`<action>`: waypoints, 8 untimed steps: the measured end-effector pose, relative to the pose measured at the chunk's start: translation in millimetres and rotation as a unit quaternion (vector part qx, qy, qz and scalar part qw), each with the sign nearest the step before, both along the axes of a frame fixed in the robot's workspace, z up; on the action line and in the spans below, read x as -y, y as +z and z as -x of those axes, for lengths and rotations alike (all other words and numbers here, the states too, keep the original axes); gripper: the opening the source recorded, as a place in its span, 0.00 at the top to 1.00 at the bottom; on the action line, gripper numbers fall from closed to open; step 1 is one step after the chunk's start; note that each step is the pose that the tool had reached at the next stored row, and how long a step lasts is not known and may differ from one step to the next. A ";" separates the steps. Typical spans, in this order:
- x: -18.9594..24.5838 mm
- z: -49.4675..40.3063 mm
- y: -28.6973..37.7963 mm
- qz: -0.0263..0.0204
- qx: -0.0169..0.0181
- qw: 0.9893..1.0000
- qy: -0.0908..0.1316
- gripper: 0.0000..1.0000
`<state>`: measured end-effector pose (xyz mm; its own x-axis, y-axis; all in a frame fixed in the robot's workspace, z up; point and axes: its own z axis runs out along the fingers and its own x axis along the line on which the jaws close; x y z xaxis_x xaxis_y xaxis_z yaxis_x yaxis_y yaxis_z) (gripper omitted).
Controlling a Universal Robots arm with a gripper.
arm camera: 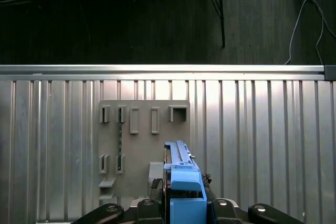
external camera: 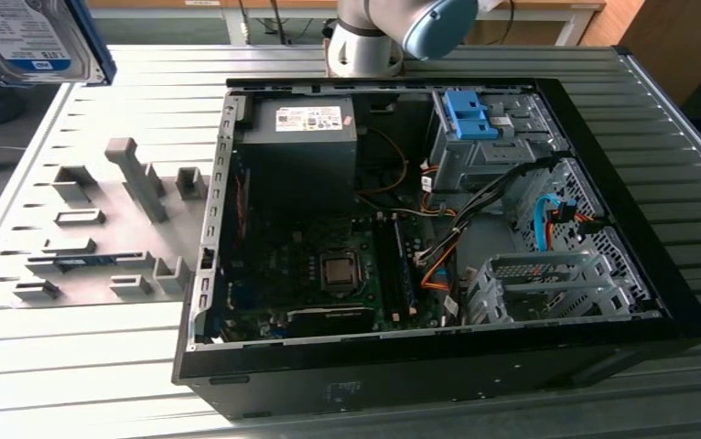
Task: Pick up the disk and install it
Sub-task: 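Pick up the disk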
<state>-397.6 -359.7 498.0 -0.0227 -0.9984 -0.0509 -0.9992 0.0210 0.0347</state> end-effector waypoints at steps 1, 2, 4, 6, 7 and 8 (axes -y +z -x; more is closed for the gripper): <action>0.0 -0.9 0.1 0.000 0.000 1.000 0.000 0.64; 0.0 -2.0 0.0 0.000 0.000 1.000 0.000 0.64; 0.0 -4.5 0.1 0.000 0.000 1.000 0.000 0.64; 0.0 -7.0 0.0 0.000 0.000 1.000 0.000 0.64; 0.0 -8.1 0.0 0.000 0.000 1.000 0.000 0.64; 0.0 -9.2 0.0 0.000 0.000 1.000 0.000 0.64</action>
<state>-388.4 -359.7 498.0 -0.0227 -0.9984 -0.0509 -0.9992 0.0209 0.0347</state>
